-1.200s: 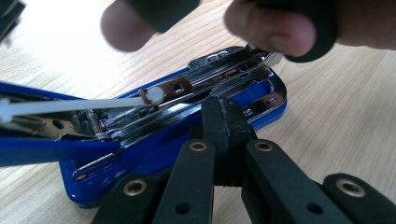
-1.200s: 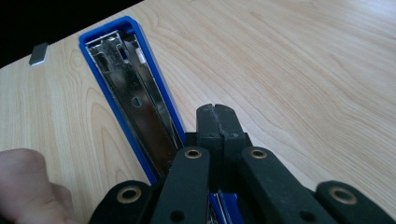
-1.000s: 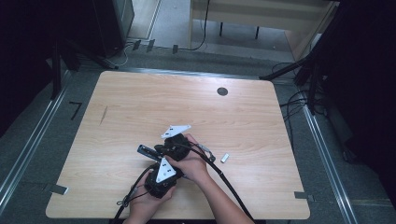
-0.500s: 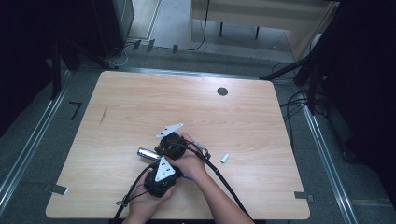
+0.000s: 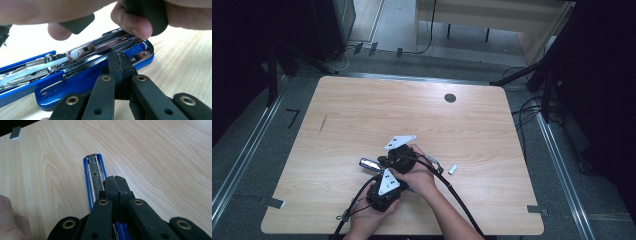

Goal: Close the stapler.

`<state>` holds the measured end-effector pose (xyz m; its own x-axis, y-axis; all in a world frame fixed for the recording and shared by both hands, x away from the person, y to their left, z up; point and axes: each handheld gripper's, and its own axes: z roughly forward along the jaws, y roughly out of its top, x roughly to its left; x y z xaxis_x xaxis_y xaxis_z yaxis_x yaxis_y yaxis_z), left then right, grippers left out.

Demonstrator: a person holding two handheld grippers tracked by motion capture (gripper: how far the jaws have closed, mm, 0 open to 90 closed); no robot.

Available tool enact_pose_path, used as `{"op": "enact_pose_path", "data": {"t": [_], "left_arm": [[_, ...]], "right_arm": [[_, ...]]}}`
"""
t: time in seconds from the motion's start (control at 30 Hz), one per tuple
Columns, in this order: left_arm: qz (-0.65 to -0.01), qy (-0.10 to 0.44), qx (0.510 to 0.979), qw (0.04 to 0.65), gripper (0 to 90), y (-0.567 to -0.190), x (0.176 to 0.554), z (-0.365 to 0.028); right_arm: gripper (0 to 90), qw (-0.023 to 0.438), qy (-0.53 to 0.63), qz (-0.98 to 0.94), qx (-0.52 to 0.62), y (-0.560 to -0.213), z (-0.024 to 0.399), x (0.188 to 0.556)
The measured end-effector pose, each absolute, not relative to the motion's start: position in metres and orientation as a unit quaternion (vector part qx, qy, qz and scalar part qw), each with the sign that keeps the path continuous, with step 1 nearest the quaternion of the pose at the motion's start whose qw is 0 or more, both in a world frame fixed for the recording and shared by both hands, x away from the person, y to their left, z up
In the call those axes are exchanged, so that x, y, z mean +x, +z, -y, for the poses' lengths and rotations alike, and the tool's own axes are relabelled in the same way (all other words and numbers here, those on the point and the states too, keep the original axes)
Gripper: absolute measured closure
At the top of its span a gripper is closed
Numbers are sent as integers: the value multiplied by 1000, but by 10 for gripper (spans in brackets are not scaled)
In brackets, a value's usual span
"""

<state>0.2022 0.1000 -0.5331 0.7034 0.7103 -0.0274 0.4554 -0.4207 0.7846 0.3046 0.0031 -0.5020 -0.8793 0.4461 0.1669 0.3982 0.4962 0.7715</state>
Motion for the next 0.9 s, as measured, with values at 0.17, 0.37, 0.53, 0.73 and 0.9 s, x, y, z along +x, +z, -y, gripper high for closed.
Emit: {"op": "enact_pose_path", "data": {"t": [0.17,0.37,0.53,0.73,0.9], "left_arm": [[-355,153,827,409,900,-533,203,-101],[-356,152,826,411,900,-533,203,-102],[-359,147,822,417,900,-533,203,-104],[-361,136,820,422,900,-533,203,-108],[-362,137,814,432,900,-532,201,-111]], "right_arm": [[900,34,447,-860,243,-496,1,302],[900,43,459,-853,245,-488,14,299],[900,49,468,-846,252,-484,28,294],[900,53,477,-836,266,-485,52,284],[900,57,485,-828,275,-487,71,275]]}}
